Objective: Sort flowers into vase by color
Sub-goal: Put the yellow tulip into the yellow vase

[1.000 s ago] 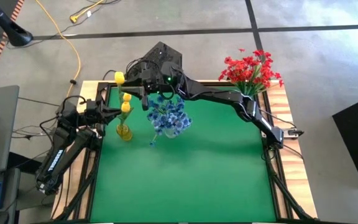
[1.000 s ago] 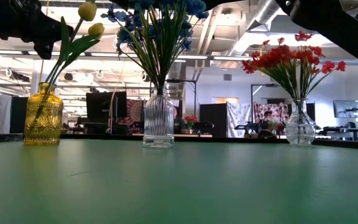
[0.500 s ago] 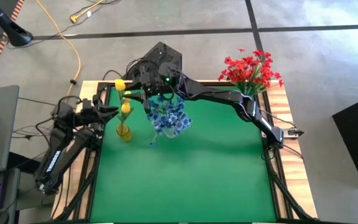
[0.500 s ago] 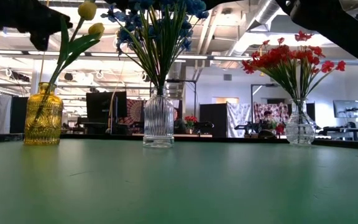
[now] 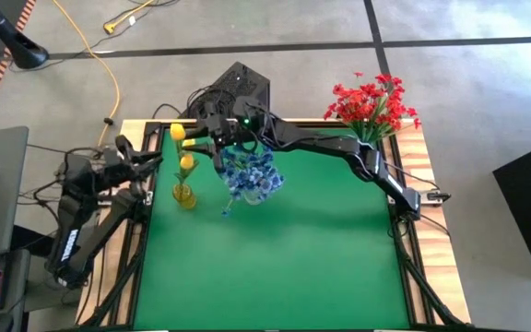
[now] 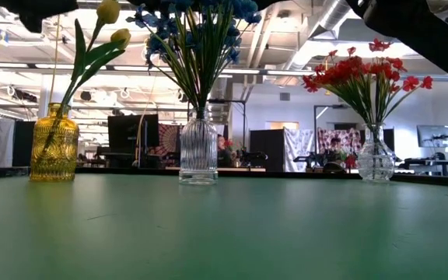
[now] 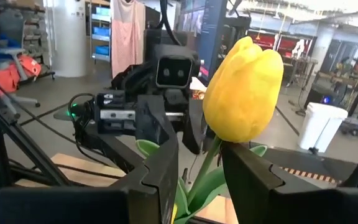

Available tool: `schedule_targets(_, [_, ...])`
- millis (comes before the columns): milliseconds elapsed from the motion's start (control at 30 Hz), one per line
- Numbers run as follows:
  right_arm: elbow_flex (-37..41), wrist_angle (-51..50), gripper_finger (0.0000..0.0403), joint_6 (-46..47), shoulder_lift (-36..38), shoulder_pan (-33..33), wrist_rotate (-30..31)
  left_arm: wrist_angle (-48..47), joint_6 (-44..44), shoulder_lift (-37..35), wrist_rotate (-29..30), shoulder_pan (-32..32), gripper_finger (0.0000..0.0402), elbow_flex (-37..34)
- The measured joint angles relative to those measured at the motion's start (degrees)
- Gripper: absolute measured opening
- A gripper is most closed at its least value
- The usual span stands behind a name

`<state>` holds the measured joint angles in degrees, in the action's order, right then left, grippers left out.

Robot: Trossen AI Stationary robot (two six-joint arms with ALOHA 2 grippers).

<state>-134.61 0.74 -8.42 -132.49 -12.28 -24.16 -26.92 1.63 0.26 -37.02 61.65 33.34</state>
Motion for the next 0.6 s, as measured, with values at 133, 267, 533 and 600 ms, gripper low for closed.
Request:
schedule_targets(133, [0.00,0.60,0.0149,-2.34,0.00,0.89,-0.02,2.40,0.84,0.05,0.22,-0.01,0.0078,0.04])
schedule_targets(267, [0.00,1.35,0.0149,-3.62,0.00,1.72,0.03,2.45,-1.91,0.54,-0.30,0.00,0.0082,0.04])
schedule_targets(533, [0.00,1.48,0.0149,-3.47,0.02,1.77,1.65,0.34,-3.28,0.86,-4.76,-0.02,0.0169,0.04])
schedule_targets(600, [0.00,1.50,0.0149,-3.27,0.02,1.66,1.75,-0.98,-3.15,0.88,-1.82,0.00,0.0190,0.03])
